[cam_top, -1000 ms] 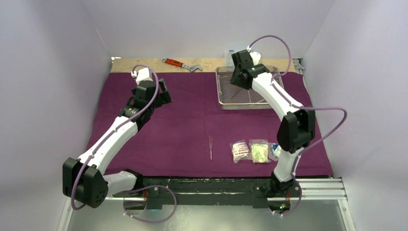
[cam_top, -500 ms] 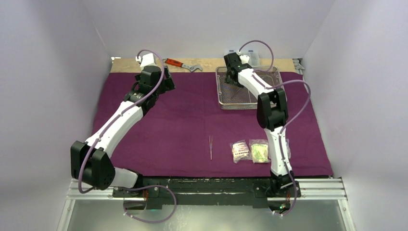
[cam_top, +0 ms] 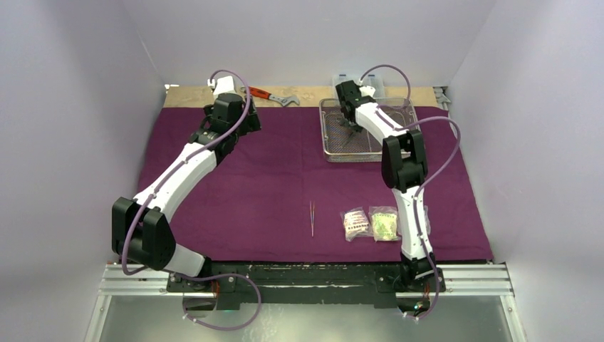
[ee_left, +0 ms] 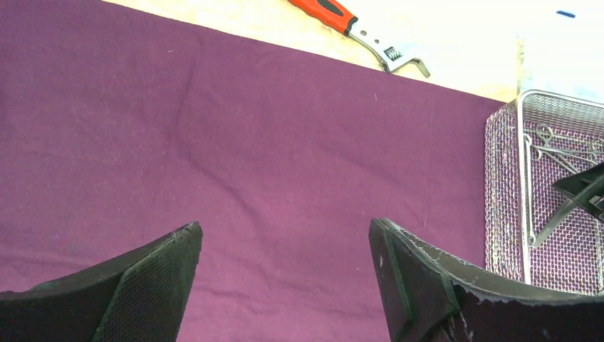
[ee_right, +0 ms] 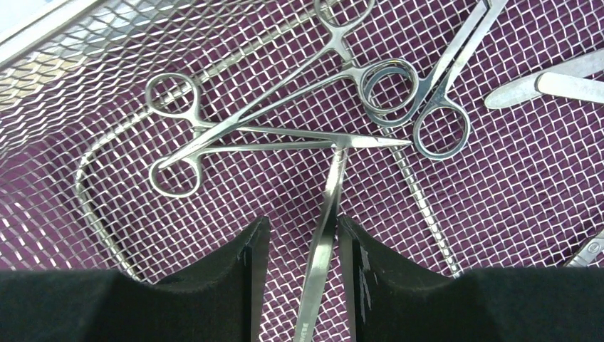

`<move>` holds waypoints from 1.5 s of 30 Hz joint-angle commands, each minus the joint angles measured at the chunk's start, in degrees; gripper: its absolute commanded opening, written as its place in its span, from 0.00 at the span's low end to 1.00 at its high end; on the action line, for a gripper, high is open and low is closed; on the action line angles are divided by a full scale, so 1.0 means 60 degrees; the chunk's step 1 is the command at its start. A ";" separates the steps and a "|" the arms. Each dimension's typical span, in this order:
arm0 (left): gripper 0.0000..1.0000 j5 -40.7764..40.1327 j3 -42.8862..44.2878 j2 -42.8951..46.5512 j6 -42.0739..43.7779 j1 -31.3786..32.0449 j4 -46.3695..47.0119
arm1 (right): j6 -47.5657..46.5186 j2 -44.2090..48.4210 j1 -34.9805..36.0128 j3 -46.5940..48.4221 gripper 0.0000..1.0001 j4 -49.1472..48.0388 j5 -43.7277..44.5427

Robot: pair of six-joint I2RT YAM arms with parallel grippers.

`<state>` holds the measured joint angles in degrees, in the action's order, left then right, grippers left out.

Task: Open and lay out the surgical kit
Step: Pick up the medical item from the container, then place the medical item in the surgical kit.

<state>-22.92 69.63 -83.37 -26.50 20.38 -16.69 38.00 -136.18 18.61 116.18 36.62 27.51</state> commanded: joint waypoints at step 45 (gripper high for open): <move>0.85 0.8087 0.1736 -0.0772 -0.0961 0.0002 0.1613 | -0.0497 0.6708 0.0494 -0.5341 0.00 -0.7619 -0.7792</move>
<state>12.40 78.02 -86.26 -28.56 20.38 -11.81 34.13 -99.57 18.55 86.41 4.19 -5.21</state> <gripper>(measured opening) 0.863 0.054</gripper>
